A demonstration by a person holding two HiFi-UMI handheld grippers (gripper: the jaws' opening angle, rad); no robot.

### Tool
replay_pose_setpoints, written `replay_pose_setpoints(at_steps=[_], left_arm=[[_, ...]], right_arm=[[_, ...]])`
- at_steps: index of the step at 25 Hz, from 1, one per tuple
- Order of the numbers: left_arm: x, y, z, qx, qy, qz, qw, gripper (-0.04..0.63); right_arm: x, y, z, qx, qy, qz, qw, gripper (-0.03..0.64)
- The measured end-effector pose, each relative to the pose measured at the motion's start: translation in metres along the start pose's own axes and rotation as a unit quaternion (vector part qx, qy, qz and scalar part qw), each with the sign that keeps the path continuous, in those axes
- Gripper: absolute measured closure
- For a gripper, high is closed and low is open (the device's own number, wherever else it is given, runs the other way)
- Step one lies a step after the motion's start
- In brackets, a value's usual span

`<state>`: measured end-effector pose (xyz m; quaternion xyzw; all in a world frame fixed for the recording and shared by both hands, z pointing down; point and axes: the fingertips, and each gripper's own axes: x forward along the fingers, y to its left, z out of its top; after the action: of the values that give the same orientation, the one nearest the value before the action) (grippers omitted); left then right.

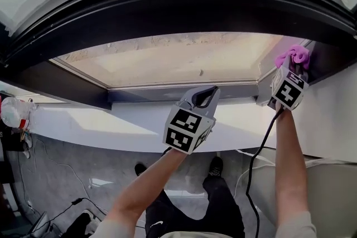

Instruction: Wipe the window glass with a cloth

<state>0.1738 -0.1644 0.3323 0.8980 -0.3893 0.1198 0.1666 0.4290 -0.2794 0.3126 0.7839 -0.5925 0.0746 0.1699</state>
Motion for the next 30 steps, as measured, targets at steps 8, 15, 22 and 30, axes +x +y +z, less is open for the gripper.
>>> replay_pose_setpoints(at_steps=[8,15,22,30], left_arm=[[-0.017,0.032,-0.020,-0.011,-0.007,0.018,0.9998,0.595],[-0.056,0.072,-0.035,-0.025,-0.008,0.043,0.9987,0.595],[-0.124,0.133,-0.052,-0.036,-0.006,0.098,0.9945,0.595],[-0.204,0.193,-0.068,-0.055,-0.003,0.148,0.9875,0.595]], right_arm=[[-0.026,0.054,0.016,-0.035,-0.053,0.067,0.996,0.511],[-0.060,0.134,0.027,-0.071,-0.085,0.123,0.986,0.511],[-0.103,0.248,0.021,-0.083,-0.095,0.198,0.972,0.511],[-0.150,0.372,0.025,-0.097,-0.101,0.273,0.952,0.511]])
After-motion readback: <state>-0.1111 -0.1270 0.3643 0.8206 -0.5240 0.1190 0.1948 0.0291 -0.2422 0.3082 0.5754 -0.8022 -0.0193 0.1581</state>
